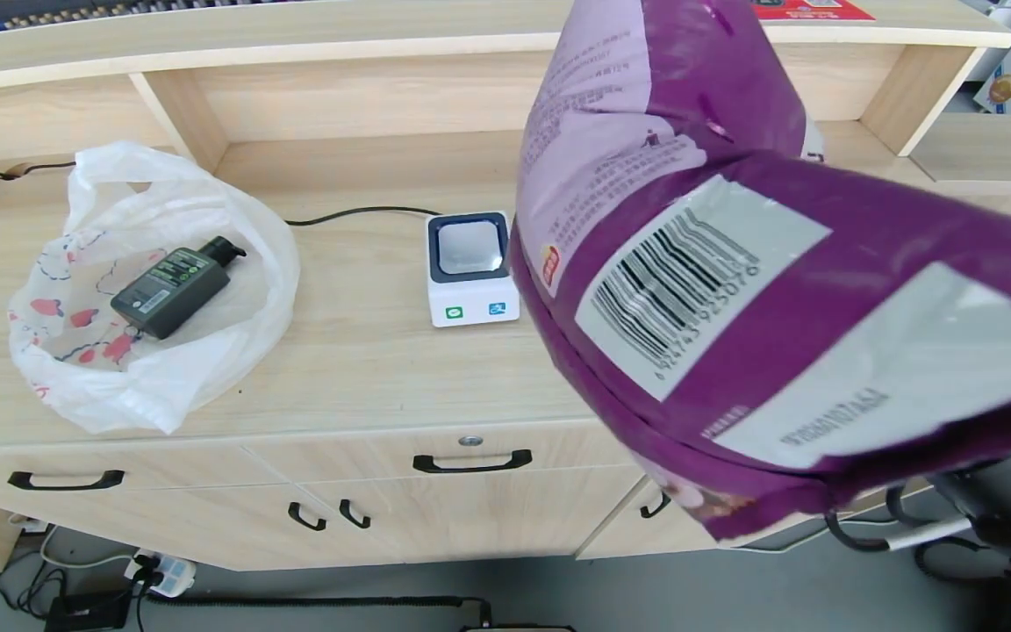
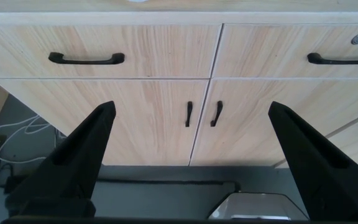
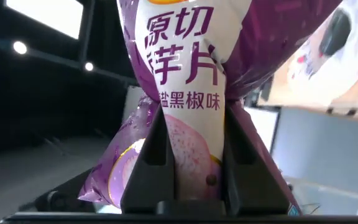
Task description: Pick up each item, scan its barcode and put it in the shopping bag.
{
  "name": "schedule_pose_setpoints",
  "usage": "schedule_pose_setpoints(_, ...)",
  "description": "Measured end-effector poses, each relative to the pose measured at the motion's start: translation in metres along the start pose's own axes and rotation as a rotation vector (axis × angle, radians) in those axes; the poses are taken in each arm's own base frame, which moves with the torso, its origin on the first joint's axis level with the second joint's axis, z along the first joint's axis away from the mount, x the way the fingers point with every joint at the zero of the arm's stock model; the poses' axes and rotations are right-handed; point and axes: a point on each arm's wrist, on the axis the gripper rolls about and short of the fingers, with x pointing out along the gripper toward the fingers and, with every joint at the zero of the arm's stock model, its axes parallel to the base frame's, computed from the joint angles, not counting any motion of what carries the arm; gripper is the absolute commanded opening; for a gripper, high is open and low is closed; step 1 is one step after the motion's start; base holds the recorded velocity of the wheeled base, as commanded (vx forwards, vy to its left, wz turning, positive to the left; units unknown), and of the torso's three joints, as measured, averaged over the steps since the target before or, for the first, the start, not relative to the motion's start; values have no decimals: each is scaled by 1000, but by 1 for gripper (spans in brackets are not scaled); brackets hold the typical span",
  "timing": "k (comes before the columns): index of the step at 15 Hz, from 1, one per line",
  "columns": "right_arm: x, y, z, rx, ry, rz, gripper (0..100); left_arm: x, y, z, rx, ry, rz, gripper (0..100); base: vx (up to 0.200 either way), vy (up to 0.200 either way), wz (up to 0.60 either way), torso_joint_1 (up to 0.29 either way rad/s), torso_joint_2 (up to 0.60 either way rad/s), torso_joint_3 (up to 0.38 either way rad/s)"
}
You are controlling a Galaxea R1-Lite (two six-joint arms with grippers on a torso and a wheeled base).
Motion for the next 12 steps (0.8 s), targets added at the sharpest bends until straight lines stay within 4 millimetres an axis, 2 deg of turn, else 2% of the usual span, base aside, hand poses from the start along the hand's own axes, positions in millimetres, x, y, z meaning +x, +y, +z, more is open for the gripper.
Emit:
schedule_pose_setpoints(3, 6, -13, 16, -493, -42, -61, 0, 0, 0, 0, -16, -1, 0, 100, 0, 0, 0, 0, 0, 0)
schedule_pose_setpoints(5, 3, -33, 35, -835, -27, -219, 0, 0, 0, 0, -16, 1, 0, 100, 0, 0, 0, 0, 0, 0)
schedule_pose_setpoints(8, 0, -49, 62, -1204, 72, -504, 0, 0, 0, 0, -16, 1, -1, 100, 0, 0, 0, 0, 0, 0)
schedule_pose_setpoints(10, 5, -44, 63, -1390, 125, -705, 0, 0, 0, 0, -19, 0, 0, 100, 0, 0, 0, 0, 0, 0)
schedule_pose_setpoints(12, 15, -27, 59, -1466, 93, -740, 0, 0, 0, 0, -18, 1, 0, 100, 0, 200, 0, 2, 2, 5)
